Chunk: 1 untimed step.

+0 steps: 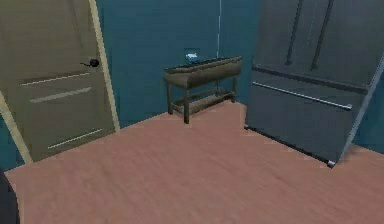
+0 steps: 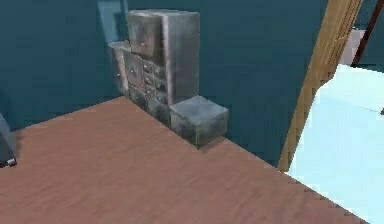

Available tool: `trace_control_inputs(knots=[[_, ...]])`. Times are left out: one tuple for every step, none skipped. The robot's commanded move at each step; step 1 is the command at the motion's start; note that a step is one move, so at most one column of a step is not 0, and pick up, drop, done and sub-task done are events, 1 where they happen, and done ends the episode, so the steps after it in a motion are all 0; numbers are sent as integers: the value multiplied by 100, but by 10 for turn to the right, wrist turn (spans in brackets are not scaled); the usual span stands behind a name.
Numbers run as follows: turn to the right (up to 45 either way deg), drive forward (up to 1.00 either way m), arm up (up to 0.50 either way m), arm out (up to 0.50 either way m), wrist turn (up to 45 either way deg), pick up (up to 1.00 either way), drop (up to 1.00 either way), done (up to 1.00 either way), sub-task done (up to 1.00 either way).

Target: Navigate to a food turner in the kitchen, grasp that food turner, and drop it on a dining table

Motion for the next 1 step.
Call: trace_control_inputs(knots=[[-390, 0, 0, 0, 0, 0, 0, 0, 0]])
